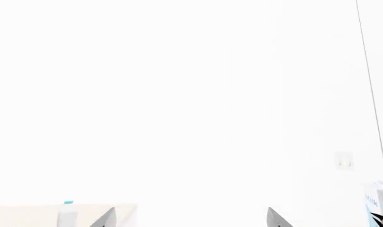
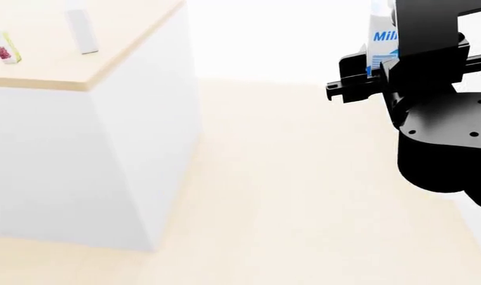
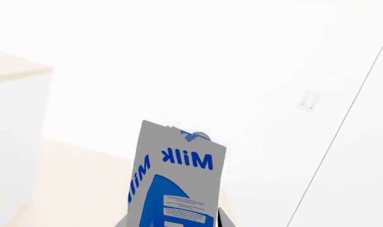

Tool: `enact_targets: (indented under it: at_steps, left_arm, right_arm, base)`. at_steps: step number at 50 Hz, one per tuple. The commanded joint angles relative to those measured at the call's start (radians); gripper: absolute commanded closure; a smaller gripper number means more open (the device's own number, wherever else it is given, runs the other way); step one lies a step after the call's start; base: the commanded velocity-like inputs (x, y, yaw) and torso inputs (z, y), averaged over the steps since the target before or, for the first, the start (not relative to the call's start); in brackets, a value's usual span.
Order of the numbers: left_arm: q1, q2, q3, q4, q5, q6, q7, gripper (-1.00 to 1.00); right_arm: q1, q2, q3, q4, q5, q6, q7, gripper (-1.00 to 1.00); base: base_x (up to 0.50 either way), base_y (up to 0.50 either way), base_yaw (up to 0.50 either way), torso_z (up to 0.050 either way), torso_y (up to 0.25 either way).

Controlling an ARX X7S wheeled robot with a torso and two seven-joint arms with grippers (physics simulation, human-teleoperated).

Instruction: Move the drinks to the dining counter.

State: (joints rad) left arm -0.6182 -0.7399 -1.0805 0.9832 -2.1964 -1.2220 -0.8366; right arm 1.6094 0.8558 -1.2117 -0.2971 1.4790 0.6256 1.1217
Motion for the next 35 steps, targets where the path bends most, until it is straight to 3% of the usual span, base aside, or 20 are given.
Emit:
enact_targets:
  at_steps: [1,35]
  left_arm:
    - [-0.001,0.005,0.003,0.001,0.0,-0.004,0.0,-1.0]
    - [-0.01,0.017,0.008,0.003,0.007,-0.024,0.005,-1.0]
  right_arm:
    - [0.012,0.001,0.017,-0.003,-0.025,0.014,0.001,1.0]
    - [0.01,-0.008,0.016,0.006,-0.035,0.028,0.002,1.0]
  base:
    - [-0.06,0.5,0.0,0.0,0.0]
    - [-0.01,0.5,0.0,0.0,0.001]
